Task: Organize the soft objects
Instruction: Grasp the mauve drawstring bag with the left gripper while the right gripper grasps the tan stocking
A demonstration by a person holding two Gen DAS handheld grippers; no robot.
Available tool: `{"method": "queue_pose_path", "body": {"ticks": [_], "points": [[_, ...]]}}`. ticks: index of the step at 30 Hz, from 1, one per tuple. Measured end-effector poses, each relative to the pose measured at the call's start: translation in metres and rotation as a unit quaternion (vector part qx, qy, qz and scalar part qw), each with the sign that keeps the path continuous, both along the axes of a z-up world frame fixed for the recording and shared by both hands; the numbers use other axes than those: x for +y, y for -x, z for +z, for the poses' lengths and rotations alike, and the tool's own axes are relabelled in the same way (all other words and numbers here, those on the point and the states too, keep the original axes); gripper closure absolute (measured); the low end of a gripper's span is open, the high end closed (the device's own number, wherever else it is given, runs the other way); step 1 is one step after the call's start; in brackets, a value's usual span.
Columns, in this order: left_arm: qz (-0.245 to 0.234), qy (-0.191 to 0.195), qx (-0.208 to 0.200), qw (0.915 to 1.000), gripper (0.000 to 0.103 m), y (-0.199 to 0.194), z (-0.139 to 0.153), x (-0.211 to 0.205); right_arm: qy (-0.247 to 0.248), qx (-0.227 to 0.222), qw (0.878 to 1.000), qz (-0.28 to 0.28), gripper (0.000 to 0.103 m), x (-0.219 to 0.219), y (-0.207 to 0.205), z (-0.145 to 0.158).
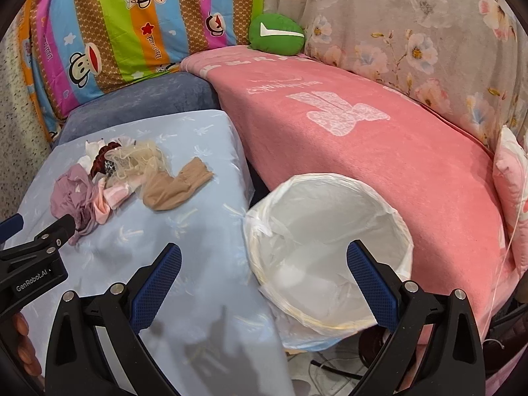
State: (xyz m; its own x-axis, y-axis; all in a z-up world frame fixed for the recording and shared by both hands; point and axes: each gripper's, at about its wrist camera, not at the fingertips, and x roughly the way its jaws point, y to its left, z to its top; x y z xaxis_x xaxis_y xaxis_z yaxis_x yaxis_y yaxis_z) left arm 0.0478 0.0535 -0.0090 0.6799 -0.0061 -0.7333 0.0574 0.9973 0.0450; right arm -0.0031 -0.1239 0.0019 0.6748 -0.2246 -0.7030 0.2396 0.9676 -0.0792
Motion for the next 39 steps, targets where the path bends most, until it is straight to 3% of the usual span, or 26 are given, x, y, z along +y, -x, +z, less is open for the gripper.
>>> {"method": "queue_pose_path", "body": {"ticks": [13,27,29,32,35,37,39], "points": [[0.042,0.018,0.018,0.9988,0.007,-0.073,-0.026,0.083,-0.03,-0.009,0.999,0.02,0.006,0.048,-0.076,-0.022],[0.064,0.118,0.082,0.9875,0.008,-0.129,-0.076,0.149,-0.066,0.029,0.997,0.014,0.006,0.084,-0.164,-0.077],[0.058,0.131,0.09,0.9857,0.012,-0.132,-0.081,0.149,-0.071,0.036,0.997,0.011,0.007,0.086,-0.171,-0.085],[0.046,0.148,0.104,0.9823,0.026,-0.137,-0.088,0.151,-0.074,0.048,0.996,0.009,0.014,0.091,-0.178,-0.097],[0.043,0.166,0.114,0.9785,0.04,-0.136,-0.092,0.15,-0.08,0.06,0.995,0.011,0.028,0.092,-0.181,-0.108],[0.035,0.172,0.113,0.978,0.06,-0.135,-0.092,0.15,-0.089,0.07,0.993,0.016,0.043,0.093,-0.181,-0.115],[0.028,0.181,0.116,0.9761,0.074,-0.133,-0.091,0.151,-0.097,0.072,0.992,0.021,0.051,0.094,-0.179,-0.12]]}}
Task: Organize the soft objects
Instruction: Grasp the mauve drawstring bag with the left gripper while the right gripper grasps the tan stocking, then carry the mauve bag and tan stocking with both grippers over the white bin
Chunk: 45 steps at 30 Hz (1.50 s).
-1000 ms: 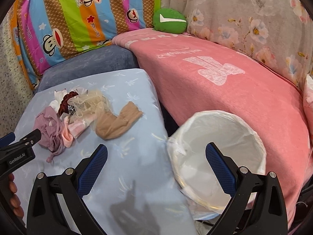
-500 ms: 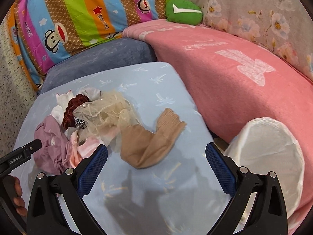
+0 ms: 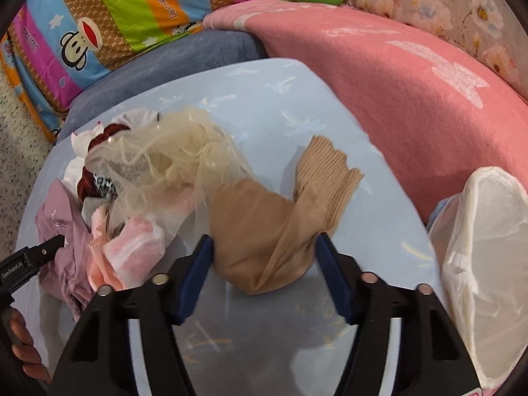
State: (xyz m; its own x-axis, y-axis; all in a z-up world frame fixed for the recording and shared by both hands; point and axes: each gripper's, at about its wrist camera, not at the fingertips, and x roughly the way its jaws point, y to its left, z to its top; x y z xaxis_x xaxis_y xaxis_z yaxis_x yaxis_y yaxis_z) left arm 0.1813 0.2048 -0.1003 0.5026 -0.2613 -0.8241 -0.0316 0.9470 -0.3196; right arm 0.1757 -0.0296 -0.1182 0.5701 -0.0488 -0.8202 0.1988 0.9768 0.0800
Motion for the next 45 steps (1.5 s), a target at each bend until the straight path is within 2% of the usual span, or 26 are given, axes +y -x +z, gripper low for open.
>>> {"method": "queue_pose_path", "body": {"ticks": [1,2,4,7,10,20,30,37,45], "points": [[-0.002,0.008,0.001,1.0,0.084,0.001,0.001,0.001,-0.003,-0.002,1.0,0.002,0.058,0.001,0.002,-0.001],[-0.002,0.014,0.0,0.9999,0.086,0.003,0.003,0.001,-0.006,-0.005,1.0,0.004,0.062,0.001,0.004,0.0],[-0.005,0.013,-0.008,0.9999,0.09,0.007,0.008,0.002,-0.009,-0.008,1.0,0.005,0.079,0.002,0.006,0.002],[-0.01,0.006,-0.028,0.9996,0.092,0.017,0.023,-0.001,-0.015,-0.015,1.0,0.006,0.09,0.0,0.013,0.012],[-0.018,0.005,-0.047,0.9987,0.092,0.025,0.041,-0.005,-0.025,-0.027,0.999,0.003,0.094,-0.004,0.022,0.025],[-0.071,-0.001,-0.121,0.9901,0.092,0.044,0.11,-0.05,-0.041,-0.097,0.994,0.007,0.095,-0.018,0.059,0.095],[-0.153,0.007,-0.189,0.9701,0.092,0.074,0.161,-0.129,-0.033,-0.167,0.985,-0.021,0.095,-0.068,0.113,0.158],[-0.204,0.015,-0.21,0.956,0.092,0.095,0.18,-0.188,-0.022,-0.193,0.979,-0.065,0.095,-0.12,0.15,0.178],[-0.253,0.012,-0.211,0.9441,0.092,0.111,0.182,-0.249,-0.018,-0.198,0.973,-0.116,0.095,-0.176,0.183,0.179]]}}
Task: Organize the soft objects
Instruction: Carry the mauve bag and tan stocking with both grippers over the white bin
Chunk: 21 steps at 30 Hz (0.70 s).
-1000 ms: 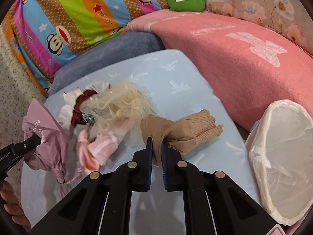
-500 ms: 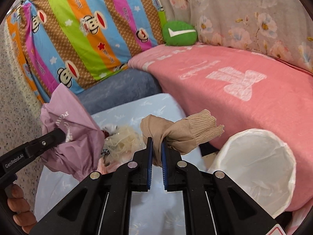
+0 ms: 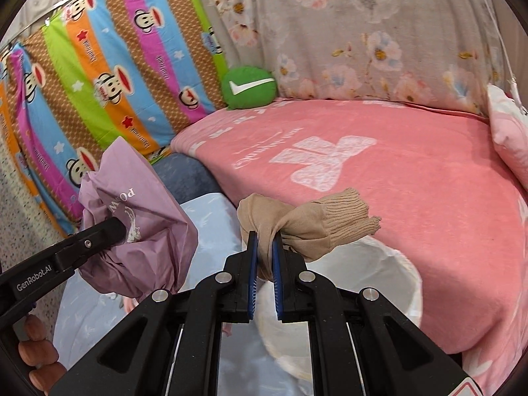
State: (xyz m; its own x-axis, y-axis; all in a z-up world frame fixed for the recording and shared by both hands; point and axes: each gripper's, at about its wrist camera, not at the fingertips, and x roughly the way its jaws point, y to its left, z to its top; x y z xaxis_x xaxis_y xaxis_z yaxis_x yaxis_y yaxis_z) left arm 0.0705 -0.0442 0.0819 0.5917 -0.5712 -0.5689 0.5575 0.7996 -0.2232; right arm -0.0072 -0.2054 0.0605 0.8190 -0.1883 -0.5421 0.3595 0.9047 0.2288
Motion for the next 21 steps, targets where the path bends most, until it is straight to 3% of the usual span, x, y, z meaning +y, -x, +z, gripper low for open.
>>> {"method": "queue_pose_path", "body": {"ticks": [17,20,21], "points": [[-0.057,-0.02,0.013,0.9981,0.089,0.01,-0.01,-0.069,-0.009,0.011,0.999,-0.043,0.094,-0.049,0.023,-0.014],[-0.06,-0.025,0.016,0.9977,0.084,0.009,-0.013,-0.075,-0.009,0.011,0.999,-0.05,0.094,-0.053,0.023,-0.016],[-0.057,-0.027,0.016,0.9979,0.076,0.009,-0.014,-0.076,-0.009,0.012,0.999,-0.051,0.09,-0.054,0.023,-0.016]]}}
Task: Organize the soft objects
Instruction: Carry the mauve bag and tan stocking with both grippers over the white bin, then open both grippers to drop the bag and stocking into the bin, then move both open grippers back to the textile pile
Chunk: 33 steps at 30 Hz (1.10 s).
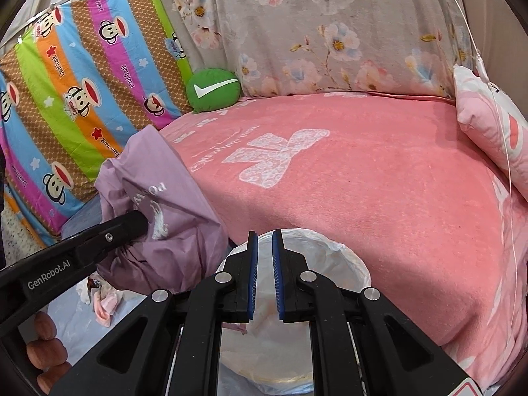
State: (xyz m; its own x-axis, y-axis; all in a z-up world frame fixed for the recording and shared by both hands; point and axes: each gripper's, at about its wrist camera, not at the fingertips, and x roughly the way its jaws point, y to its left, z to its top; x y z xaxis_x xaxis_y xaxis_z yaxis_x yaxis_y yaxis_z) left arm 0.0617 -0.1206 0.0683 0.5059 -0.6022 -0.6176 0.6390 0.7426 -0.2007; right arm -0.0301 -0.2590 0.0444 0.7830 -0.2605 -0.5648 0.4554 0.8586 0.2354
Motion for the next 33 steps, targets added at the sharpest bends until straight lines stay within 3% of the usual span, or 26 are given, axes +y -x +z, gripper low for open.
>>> {"method": "queue_pose_path", "body": {"ticks": [4,13,19,33], "points": [[0.009,0.003,-0.003,1.0,0.049,0.0,0.0,-0.001,-0.001,-0.001,1.0,-0.009,0.078,-0.003,0.001,-0.001],[0.019,0.0,-0.005,0.9998,0.048,-0.003,0.001,-0.001,-0.001,-0.004,1.0,-0.011,0.069,-0.001,0.002,0.0],[0.027,0.001,-0.007,0.9996,0.048,-0.003,0.001,0.006,0.001,-0.001,1.0,-0.004,0.068,0.004,0.0,-0.001],[0.073,0.008,0.008,0.9972,0.048,-0.019,-0.009,0.05,0.008,0.011,0.999,0.032,0.063,0.039,-0.023,-0.007]]}}
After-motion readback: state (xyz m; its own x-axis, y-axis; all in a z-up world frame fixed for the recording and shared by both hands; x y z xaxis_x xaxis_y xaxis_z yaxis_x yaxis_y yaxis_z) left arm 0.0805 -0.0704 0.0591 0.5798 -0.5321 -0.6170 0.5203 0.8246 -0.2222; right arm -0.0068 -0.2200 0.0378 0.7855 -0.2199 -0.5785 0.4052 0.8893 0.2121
